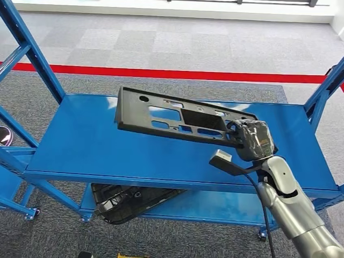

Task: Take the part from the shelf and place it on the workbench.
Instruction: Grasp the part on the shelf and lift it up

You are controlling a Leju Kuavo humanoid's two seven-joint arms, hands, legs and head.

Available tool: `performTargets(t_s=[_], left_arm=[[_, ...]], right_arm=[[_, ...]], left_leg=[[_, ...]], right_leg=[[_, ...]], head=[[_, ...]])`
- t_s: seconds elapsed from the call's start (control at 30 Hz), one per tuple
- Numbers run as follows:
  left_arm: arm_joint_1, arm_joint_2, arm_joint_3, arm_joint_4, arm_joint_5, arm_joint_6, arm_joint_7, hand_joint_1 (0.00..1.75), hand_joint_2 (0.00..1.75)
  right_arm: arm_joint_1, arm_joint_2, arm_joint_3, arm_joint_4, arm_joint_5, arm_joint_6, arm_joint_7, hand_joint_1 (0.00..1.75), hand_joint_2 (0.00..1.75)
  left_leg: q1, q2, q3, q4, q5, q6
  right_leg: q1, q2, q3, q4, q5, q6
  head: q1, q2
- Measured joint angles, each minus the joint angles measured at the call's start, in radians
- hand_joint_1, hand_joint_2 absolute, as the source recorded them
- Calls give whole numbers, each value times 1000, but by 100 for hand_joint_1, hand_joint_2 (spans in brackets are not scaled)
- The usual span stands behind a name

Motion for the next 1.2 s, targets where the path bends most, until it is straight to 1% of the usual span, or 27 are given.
performTargets(t_s=[0.1,0.2,0.33,0.47,0.63,0.83,1.1,1.2], left_arm=[[1,0,7,0,1,1,0,0,0],[2,0,12,0,6,3,0,0,0],[2,0,20,0,11,9,-5,0,0],[2,0,30,0,16,14,-7,0,0],[2,0,45,0,31,17,-6,0,0],[2,0,71,0,52,28,9,0,0],[2,-1,100,0,71,32,18,0,0],[2,-1,109,0,72,33,19,0,0]], right_arm=[[51,-34,-65,-134,-144,54,-36,175,175],[93,-56,-115,-240,-272,112,-69,175,175],[140,-68,-160,-341,-423,188,-110,175,175],[200,-69,-182,-431,-572,272,-146,175,175],[278,-66,-183,-521,-654,346,-176,175,175],[370,-50,-157,-599,-731,426,-204,175,175],[480,-32,-92,-654,-829,537,-221,175,175],[514,-30,-72,-660,-843,562,-221,175,175]], left_leg=[[0,0,0,0,0,0],[0,0,0,0,-1,0],[1,0,0,0,0,0],[1,0,0,0,0,0],[1,0,-1,0,-1,0],[1,0,-1,0,-1,0],[1,0,-1,0,-1,0],[1,0,-1,0,-1,-1]], right_leg=[[0,0,-1,0,0,0],[0,0,-1,0,0,0],[0,0,-1,0,0,0],[1,0,0,0,0,0],[1,0,-1,0,-1,0],[1,0,-1,0,-1,0],[1,0,0,0,-1,0],[0,0,-1,0,-1,0]], head=[[0,0],[0,0],[0,0],[0,0],[0,0],[0,0],[0,0],[0,0]])
